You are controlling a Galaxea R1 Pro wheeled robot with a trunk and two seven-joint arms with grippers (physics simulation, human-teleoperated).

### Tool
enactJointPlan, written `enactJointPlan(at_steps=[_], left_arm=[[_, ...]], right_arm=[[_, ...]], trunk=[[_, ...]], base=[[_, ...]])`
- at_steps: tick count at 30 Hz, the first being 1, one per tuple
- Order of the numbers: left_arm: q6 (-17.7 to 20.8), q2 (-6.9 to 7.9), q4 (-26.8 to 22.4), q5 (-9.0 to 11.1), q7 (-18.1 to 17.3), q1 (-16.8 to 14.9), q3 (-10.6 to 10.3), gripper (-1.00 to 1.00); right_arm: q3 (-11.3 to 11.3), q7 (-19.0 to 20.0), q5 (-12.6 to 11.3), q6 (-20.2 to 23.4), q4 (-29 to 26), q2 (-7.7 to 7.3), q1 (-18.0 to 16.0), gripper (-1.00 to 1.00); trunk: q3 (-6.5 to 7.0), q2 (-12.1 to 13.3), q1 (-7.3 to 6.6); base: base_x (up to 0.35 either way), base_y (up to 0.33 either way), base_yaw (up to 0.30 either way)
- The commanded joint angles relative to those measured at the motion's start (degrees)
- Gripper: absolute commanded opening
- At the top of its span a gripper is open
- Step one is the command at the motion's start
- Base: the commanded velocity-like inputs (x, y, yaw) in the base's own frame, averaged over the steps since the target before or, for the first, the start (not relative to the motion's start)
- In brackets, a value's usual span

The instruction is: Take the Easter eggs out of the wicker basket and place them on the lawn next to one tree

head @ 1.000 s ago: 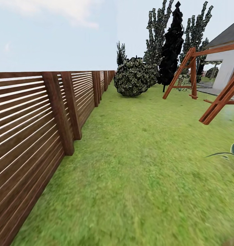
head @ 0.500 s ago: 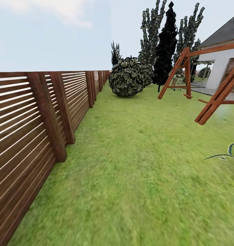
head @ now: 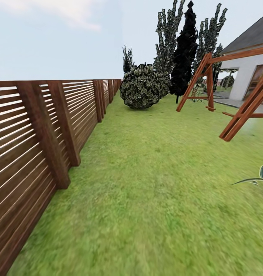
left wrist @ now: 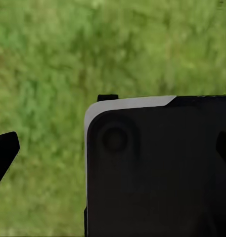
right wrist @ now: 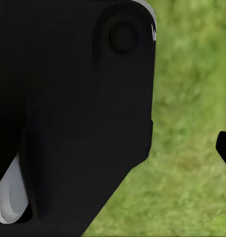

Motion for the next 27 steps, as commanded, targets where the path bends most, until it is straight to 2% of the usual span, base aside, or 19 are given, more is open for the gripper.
enactJointPlan(at_steps=[1,17,27], left_arm=[[-0.19,0.02,0.03,-0.01,0.01,-0.03,-0.05,1.00],[-0.19,0.05,0.02,-0.01,0.00,-0.03,-0.05,1.00],[-0.19,0.05,0.03,-0.01,-0.03,-0.03,-0.05,1.00]], right_arm=[[0.01,0.01,-0.02,-0.10,-0.07,0.00,0.02,1.00],[0.01,0.01,-0.02,-0.10,-0.08,0.00,0.02,1.00],[0.01,0.01,-0.02,-0.10,-0.07,0.00,0.02,1.00]], trunk=[[-0.05,-0.03,0.04],[-0.05,-0.03,0.04],[-0.05,-0.03,0.04]], base=[[0.336,0.000,-0.196],[0.336,0.000,-0.046],[0.336,0.000,-0.186]])
